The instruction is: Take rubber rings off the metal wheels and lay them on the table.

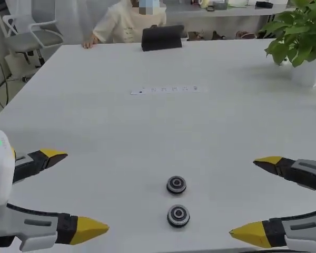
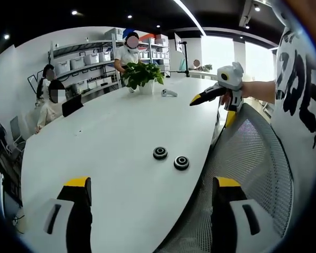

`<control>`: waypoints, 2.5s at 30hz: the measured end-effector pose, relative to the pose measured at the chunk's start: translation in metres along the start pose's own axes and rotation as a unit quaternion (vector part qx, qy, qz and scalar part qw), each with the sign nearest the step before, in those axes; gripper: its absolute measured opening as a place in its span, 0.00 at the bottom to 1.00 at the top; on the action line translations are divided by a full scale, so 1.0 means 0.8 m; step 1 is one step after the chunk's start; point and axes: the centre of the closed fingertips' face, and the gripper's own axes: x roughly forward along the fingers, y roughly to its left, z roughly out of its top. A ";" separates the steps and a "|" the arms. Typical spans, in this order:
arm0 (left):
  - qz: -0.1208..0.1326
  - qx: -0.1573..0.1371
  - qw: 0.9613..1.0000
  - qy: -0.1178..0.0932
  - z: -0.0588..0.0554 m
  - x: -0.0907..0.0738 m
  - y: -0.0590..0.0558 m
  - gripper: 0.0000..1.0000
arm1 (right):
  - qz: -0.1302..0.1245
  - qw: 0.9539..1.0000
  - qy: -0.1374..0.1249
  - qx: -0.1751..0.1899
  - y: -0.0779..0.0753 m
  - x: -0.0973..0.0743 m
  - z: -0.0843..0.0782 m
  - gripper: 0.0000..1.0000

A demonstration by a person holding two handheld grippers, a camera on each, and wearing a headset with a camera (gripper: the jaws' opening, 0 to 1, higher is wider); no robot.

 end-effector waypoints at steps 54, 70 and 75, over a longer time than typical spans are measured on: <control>-0.014 0.019 1.000 0.003 0.006 0.008 -0.005 0.90 | 0.021 1.000 -0.006 -0.006 0.000 0.011 0.010 0.85; -0.043 0.033 0.999 -0.003 0.019 0.042 0.003 0.87 | 0.037 0.999 -0.008 -0.007 -0.006 0.042 0.007 0.83; -0.055 0.043 0.998 0.002 0.019 0.058 0.000 0.86 | 0.045 0.999 -0.009 -0.010 -0.007 0.049 0.003 0.82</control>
